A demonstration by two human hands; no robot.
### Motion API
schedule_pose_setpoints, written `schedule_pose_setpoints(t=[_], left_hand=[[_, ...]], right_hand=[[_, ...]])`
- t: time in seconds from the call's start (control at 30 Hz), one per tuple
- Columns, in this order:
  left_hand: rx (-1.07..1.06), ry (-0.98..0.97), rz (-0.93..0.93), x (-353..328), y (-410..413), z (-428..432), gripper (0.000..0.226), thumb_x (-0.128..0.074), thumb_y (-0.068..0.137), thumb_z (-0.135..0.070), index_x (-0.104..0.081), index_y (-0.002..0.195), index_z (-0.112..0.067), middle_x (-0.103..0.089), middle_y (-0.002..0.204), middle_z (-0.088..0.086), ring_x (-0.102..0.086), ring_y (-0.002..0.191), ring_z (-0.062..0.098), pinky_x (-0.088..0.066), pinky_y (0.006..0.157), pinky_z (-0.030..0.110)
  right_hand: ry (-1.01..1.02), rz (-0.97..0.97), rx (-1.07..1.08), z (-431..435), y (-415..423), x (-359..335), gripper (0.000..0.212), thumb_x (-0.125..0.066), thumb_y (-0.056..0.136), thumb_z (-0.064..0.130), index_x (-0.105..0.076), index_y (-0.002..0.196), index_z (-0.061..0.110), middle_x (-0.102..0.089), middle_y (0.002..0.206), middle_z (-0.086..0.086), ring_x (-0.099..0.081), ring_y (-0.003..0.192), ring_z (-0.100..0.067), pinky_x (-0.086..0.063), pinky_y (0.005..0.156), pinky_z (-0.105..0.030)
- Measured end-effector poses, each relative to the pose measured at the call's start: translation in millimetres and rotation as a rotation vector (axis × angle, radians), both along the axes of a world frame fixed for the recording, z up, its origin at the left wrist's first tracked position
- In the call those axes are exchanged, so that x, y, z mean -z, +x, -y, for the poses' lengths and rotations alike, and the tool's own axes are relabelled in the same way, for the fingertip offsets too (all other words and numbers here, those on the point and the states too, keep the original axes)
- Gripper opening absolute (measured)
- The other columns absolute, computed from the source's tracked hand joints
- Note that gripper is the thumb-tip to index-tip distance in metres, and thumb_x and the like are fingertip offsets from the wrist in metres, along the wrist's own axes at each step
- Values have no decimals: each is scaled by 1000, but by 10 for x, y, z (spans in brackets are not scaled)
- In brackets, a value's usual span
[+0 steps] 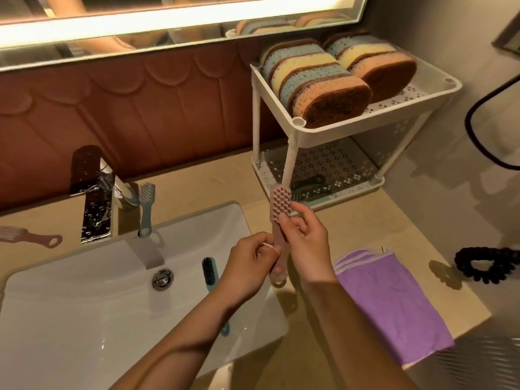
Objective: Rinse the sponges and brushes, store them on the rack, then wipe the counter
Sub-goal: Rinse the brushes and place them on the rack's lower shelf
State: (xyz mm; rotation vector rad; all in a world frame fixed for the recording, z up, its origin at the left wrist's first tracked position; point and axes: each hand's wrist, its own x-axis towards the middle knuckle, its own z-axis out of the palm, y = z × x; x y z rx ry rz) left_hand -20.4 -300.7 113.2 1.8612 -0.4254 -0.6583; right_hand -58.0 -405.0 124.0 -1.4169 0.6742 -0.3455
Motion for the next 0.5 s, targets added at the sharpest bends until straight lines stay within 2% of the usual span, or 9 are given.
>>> schedule_pose_setpoints(t=[0.1,0.2,0.27,0.33,0.43,0.5], left_hand=[[28,54,12,39,38,55,17,-54,91,-16,-64,78,-22,-68,73,-1,-62,68,7,-44,59,15],[7,65,5,33,174,137,11,-58,89,-18,-62,81,-23,-65,81,1,-60,78,14,-43,65,22],[-22,42,-9,-2,302,224,2,-59,89,-17,-61,89,-17,-61,85,3,-57,79,14,-45,74,28],[-59,42,17,-51,420,346,15,-60,89,-18,-58,102,-12,-58,96,4,-55,86,16,-47,82,31],[-163,18,121,-115,558,561,32,-63,87,-19,-52,116,-13,-54,110,1,-52,101,17,-45,86,30],[-189,-51,198,-131,626,705,32,-66,85,-18,-52,114,-16,-54,109,-2,-51,100,13,-44,83,24]], right_hand=[[8,10,15,157,-35,-16,30,-51,95,17,-50,124,23,-65,91,9,-63,81,1,-52,69,-12],[7,-36,48,367,-49,-6,33,-44,98,18,-48,130,24,-63,103,3,-62,92,-15,-53,72,-23],[-13,-82,59,540,-18,63,34,-42,98,16,-50,132,21,-60,113,0,-58,100,-16,-50,74,-19],[-106,-136,33,712,51,164,33,-43,98,15,-53,129,17,-59,116,-1,-56,102,-13,-46,71,-12],[-225,-240,-10,960,230,329,28,-48,96,16,-54,123,14,-61,103,-3,-56,94,-16,-44,72,-21],[-318,-291,-22,1139,408,397,21,-52,93,16,-57,113,10,-60,86,1,-56,90,-20,-41,75,-26]])
